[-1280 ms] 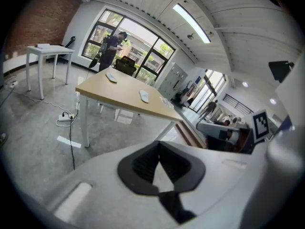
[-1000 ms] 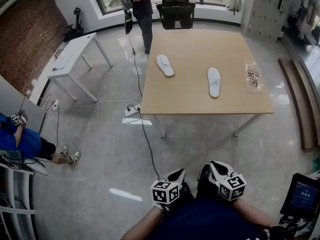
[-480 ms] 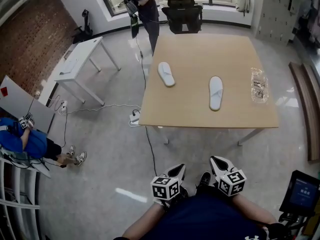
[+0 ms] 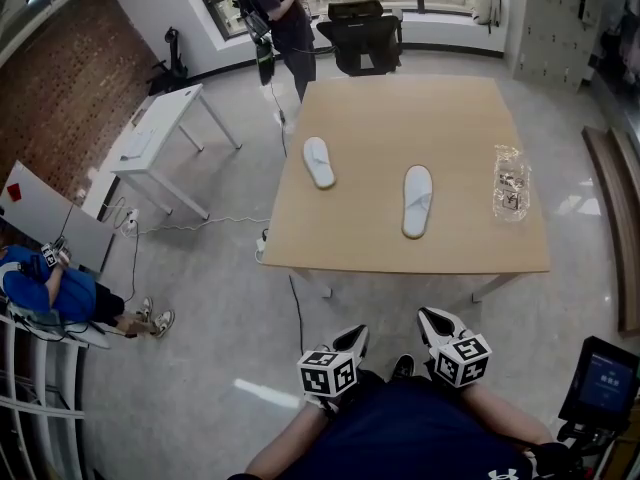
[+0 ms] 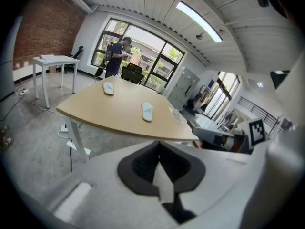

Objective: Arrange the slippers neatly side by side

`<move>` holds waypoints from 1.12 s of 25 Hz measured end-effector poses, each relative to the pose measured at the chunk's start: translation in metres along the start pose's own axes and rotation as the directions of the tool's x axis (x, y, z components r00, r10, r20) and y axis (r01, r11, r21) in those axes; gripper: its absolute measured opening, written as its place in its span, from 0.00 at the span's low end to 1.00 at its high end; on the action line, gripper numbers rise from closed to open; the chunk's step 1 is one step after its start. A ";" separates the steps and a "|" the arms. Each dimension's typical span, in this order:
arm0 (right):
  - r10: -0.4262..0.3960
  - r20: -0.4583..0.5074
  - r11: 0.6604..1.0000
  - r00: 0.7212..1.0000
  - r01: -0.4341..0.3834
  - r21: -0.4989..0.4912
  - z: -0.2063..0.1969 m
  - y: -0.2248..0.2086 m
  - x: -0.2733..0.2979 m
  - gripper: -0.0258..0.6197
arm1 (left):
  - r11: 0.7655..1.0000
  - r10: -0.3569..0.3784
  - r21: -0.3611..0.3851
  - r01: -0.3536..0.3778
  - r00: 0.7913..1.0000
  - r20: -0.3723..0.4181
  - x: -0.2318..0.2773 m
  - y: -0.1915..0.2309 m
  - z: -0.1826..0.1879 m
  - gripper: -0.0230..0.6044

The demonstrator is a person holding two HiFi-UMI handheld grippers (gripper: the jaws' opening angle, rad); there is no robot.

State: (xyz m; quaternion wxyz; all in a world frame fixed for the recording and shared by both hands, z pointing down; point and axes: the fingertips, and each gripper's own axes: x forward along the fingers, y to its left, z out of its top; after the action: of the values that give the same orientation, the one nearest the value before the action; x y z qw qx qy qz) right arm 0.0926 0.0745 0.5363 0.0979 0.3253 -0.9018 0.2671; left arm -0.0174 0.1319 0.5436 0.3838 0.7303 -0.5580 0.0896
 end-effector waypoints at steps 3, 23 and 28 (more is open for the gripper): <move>-0.003 0.010 1.000 1.000 0.003 0.013 0.003 -0.007 0.001 0.06 | 1.000 0.005 0.012 -0.005 1.000 0.001 0.005 0.000 0.006 0.04; -0.134 0.025 0.988 0.991 0.131 0.086 0.041 -0.076 0.032 0.06 | 0.995 -0.082 0.049 0.086 0.993 -0.087 0.083 0.002 0.060 0.04; -0.136 0.010 0.988 0.991 0.135 0.072 0.055 -0.070 0.068 0.06 | 0.995 -0.090 0.040 0.094 0.992 -0.088 0.092 0.031 0.089 0.04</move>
State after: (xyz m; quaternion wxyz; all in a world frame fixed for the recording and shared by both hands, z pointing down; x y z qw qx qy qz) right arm 0.0849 -0.0367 0.5428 0.0975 0.3913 -0.8682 0.2891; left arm -0.0376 0.0021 0.5478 0.3952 0.7588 -0.5046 0.1155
